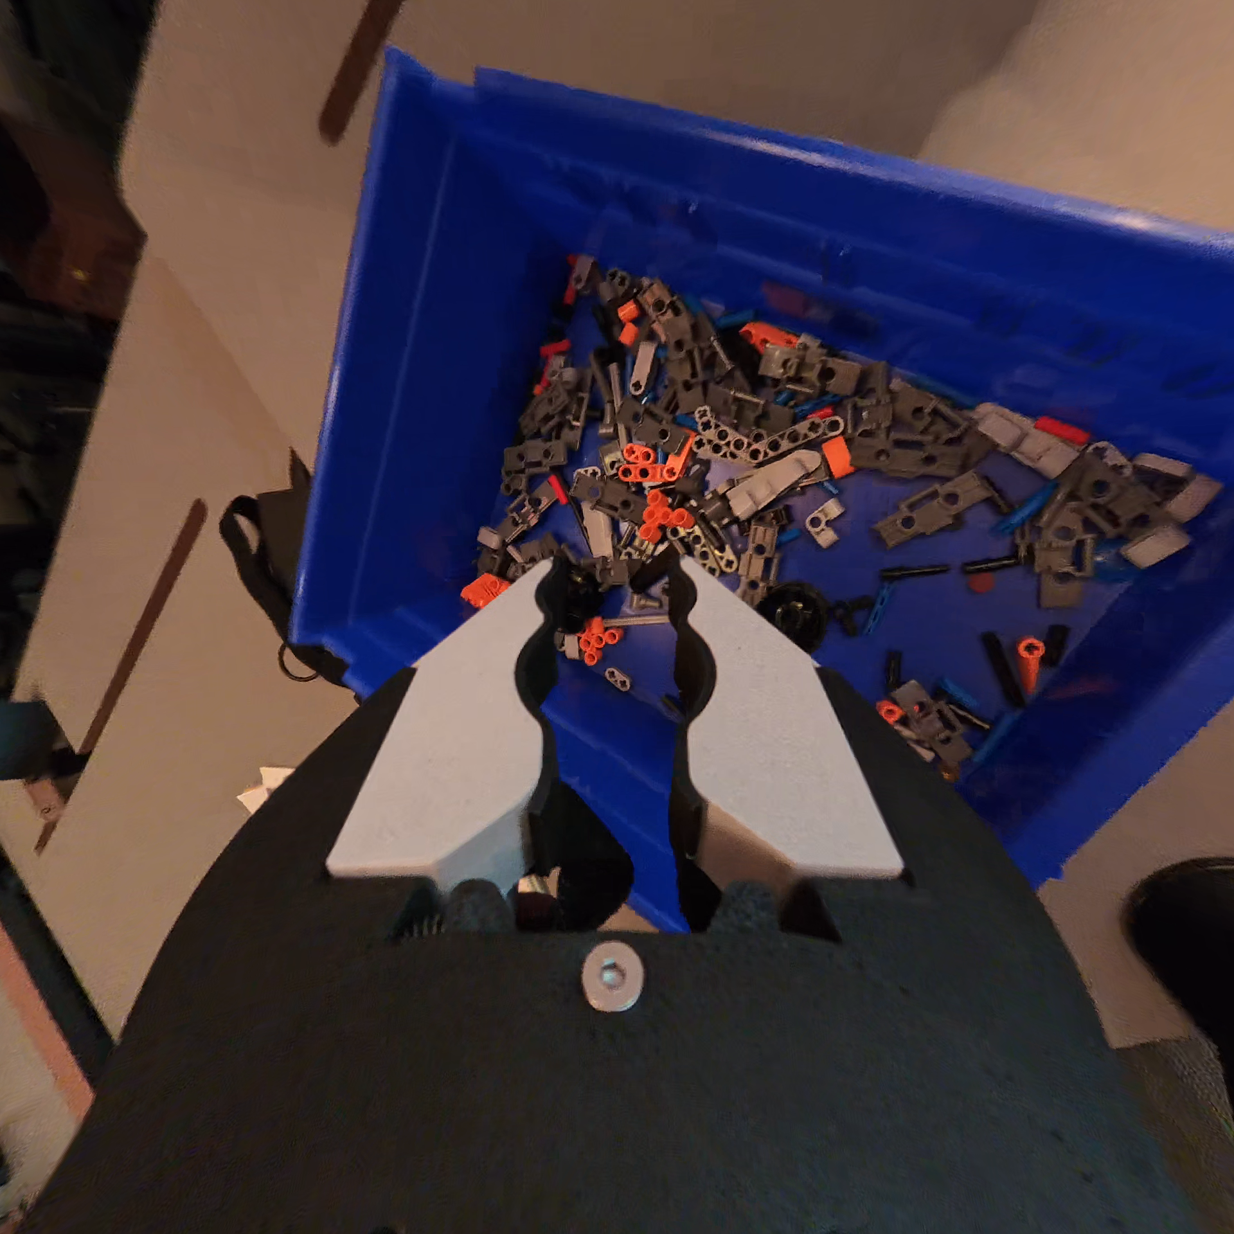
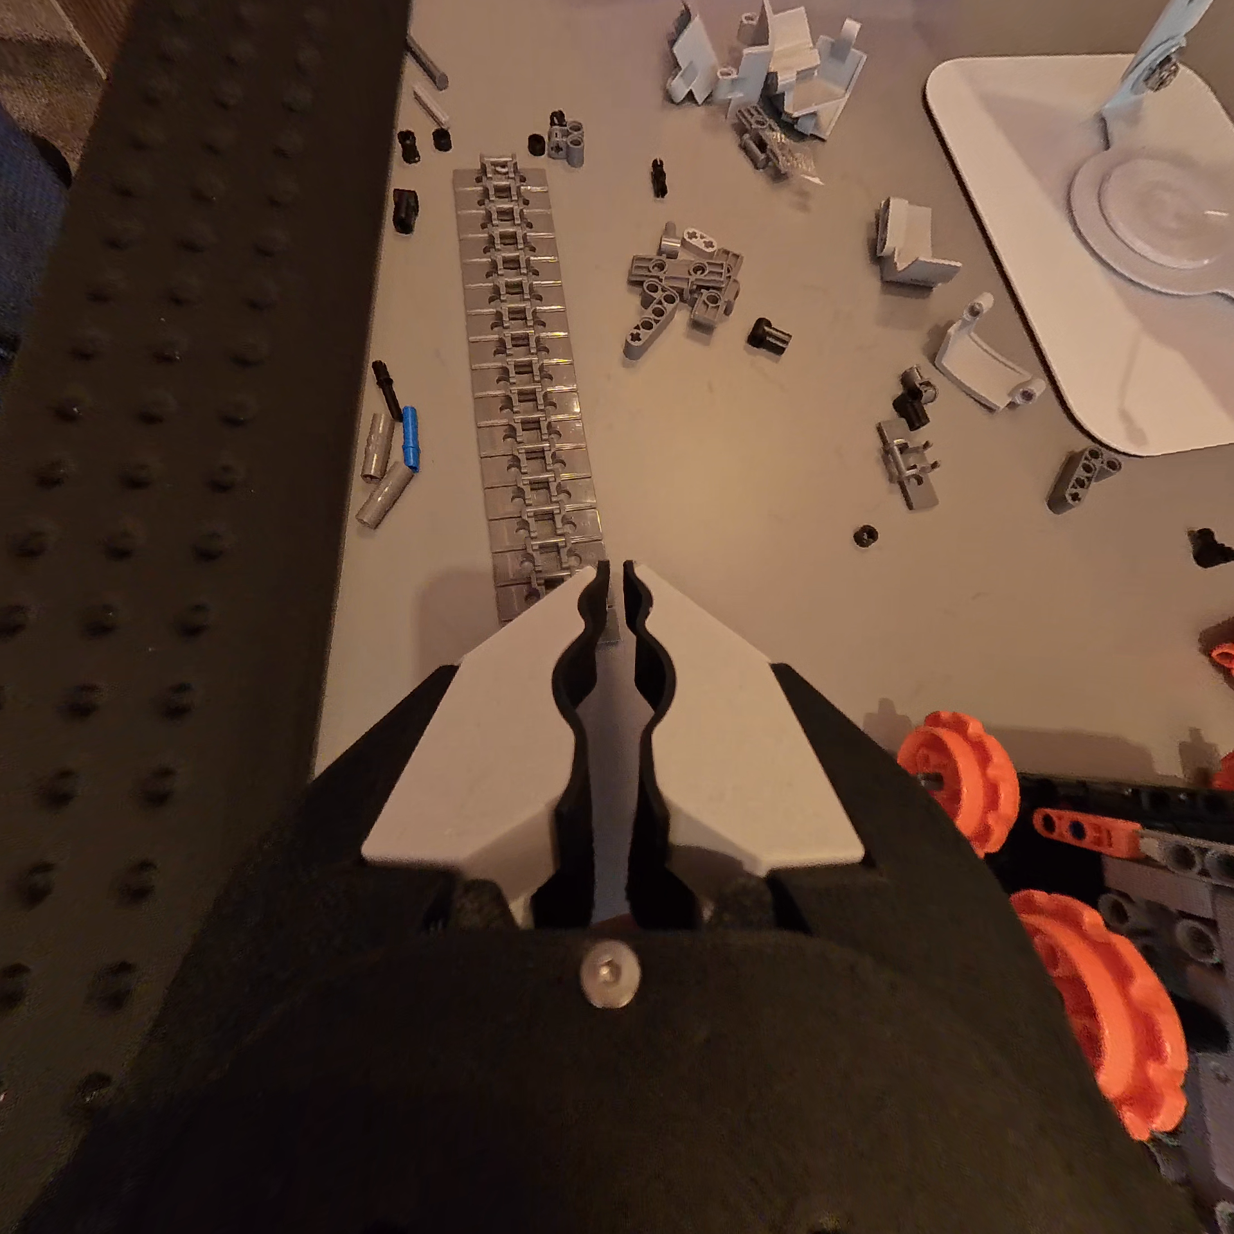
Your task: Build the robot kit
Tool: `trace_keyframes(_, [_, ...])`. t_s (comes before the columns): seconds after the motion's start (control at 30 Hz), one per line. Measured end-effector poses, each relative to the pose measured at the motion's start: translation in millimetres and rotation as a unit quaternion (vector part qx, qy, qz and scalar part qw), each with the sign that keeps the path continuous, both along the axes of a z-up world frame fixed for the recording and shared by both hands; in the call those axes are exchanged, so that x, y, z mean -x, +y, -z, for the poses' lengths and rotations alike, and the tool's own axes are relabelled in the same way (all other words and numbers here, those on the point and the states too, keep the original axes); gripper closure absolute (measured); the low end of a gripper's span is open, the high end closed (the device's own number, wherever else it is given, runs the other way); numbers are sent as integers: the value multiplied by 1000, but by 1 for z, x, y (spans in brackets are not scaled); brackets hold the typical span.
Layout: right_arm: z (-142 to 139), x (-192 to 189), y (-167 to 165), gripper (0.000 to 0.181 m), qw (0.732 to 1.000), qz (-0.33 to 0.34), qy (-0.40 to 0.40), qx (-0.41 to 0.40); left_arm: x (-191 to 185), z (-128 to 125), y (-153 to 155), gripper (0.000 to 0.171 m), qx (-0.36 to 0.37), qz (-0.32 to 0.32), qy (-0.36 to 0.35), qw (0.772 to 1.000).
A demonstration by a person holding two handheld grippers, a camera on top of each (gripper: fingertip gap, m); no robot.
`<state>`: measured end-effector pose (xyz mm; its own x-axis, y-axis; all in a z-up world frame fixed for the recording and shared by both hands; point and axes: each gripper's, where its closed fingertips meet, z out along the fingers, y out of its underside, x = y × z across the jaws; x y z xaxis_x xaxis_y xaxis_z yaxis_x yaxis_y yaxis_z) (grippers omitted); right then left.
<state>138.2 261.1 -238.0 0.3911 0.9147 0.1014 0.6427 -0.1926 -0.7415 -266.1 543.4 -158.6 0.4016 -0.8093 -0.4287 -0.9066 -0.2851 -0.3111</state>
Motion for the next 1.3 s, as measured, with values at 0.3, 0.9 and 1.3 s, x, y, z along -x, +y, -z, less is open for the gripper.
trace_keyframes(0.3, [3,-9,-1,180,1000,4,6,4,26,48,9,131,149,10,127,981])
trace_keyframes(0.9, [1,-17,8,181,999,15,51,2,-22,66,17,130,104,137,82,982])
trace_keyframes(1.3, [8,-23,14,181,998,31,45,9,-30,91,39,143,181,63,13,981])
